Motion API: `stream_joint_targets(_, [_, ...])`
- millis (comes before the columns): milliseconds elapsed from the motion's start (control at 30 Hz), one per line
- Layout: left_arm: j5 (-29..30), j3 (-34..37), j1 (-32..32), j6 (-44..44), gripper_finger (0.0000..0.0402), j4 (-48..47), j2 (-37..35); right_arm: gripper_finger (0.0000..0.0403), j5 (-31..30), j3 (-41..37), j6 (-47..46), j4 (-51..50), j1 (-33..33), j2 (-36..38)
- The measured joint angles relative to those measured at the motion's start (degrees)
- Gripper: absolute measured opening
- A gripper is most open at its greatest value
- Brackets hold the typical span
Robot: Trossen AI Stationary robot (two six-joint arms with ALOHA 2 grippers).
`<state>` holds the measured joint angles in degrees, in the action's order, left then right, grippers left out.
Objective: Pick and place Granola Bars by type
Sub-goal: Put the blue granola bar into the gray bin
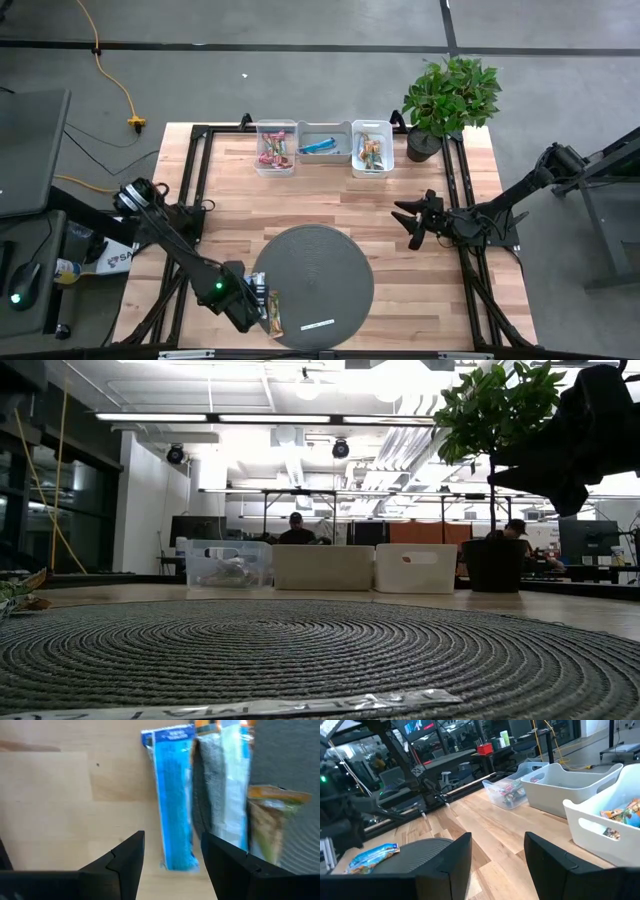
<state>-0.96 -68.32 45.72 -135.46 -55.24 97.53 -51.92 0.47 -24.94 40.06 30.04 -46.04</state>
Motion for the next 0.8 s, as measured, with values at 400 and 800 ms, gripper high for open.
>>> stream_joint_targets(400, [0.25, 0.01, -0.03, -0.04, 0.0192, 0.41, 4.21, 0.0165, 0.02, 0.00, -1.16, -0.35, 0.00, 0.00])
stream_joint_targets(800, [0.19, 3.80, -1.56, 0.20, 0.0192, 7.65, 5.67, 0.0165, 0.04, 0.00, -1.16, -0.40, 0.01, 0.00])
